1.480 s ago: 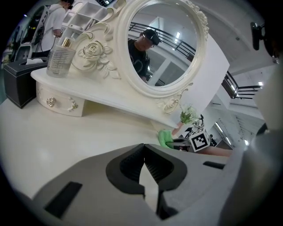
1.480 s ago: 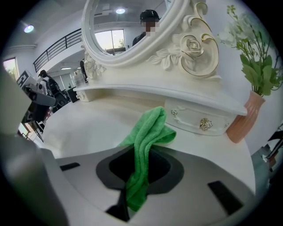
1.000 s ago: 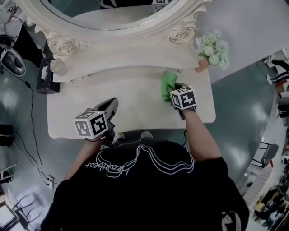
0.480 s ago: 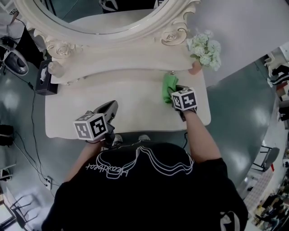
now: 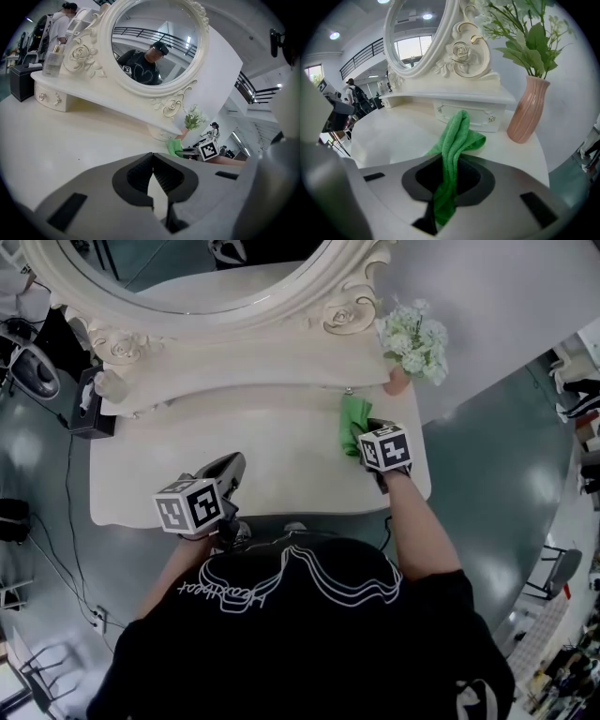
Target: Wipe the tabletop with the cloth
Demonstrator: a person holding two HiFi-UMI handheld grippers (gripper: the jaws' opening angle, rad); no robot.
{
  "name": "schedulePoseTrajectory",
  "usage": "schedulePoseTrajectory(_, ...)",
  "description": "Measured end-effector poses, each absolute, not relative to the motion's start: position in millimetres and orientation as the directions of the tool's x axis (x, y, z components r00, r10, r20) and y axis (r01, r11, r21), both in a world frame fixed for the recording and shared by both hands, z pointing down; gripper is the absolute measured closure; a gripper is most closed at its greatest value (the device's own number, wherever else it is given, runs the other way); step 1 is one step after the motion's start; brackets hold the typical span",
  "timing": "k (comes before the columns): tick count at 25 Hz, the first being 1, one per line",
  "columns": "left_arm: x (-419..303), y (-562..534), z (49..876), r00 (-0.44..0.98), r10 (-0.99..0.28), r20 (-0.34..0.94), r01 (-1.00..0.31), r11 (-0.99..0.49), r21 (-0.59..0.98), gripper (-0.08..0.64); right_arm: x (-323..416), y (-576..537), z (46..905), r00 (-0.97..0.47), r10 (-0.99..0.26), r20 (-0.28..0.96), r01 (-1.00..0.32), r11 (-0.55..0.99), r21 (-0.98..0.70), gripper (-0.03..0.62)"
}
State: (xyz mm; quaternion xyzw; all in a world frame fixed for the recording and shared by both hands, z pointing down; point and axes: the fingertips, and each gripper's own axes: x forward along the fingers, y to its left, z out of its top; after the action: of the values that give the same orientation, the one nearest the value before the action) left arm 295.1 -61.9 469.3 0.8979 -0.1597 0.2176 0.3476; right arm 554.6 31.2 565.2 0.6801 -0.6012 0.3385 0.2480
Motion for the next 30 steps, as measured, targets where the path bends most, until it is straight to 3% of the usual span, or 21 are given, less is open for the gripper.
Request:
schedulePoseTrajectory(16, 326, -31, 467, 0.865, -0.131, 0.484, -0.421, -0.715, 0.558, 0.557, 589, 62, 564, 0.064, -0.652, 0.756, -0.985, -0.163, -0.057, 0.534)
schedulePoseTrajectory(30, 346, -14, 471, 0.867, -0.101, 0.488, -0.401, -0.724, 0.562, 0.557, 640, 109, 565, 0.144, -0.632, 0.761, -0.965, -0.259, -0.032, 0.534)
